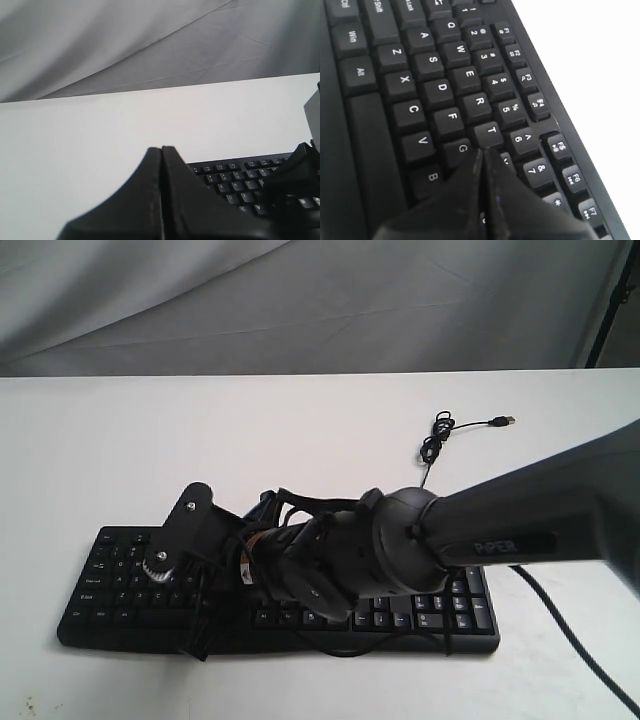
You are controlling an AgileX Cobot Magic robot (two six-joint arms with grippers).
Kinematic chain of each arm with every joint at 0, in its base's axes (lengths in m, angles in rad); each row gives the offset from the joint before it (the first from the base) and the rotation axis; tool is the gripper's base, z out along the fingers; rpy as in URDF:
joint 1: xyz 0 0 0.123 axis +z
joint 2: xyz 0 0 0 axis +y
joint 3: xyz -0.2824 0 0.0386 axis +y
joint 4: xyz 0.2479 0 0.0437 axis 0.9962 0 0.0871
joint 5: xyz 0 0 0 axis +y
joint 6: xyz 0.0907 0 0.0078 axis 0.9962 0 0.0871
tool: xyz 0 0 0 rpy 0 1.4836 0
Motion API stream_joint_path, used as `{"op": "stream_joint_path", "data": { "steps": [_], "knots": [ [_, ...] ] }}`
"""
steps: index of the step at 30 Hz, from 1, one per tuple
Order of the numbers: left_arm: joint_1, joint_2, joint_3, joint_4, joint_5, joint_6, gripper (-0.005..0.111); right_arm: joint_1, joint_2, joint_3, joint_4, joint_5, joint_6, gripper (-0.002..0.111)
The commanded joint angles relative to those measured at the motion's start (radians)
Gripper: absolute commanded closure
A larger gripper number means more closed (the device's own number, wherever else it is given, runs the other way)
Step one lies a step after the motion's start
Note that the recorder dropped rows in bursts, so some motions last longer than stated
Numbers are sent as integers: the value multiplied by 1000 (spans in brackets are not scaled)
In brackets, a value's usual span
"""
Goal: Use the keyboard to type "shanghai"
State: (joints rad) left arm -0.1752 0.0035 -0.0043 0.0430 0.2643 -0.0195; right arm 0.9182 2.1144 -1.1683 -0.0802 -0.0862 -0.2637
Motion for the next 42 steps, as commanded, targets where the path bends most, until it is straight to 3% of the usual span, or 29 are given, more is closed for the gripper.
{"op": "stream_joint_path", "data": {
  "steps": [1, 5, 17, 42],
  "knots": [
    [-4, -3, 4, 5, -3, -3, 107, 12, -48, 2, -7, -47, -21, 108],
    [-4, -3, 4, 5, -3, -3, 107, 39, -46, -34, -17, -86, -35, 108],
    [-4, -3, 4, 5, -3, -3, 107, 102, 142, -352, -49, 109, -42, 108],
    [-4, -3, 4, 5, -3, -3, 107, 95, 197, -364, -51, 68, -42, 108]
  ]
}}
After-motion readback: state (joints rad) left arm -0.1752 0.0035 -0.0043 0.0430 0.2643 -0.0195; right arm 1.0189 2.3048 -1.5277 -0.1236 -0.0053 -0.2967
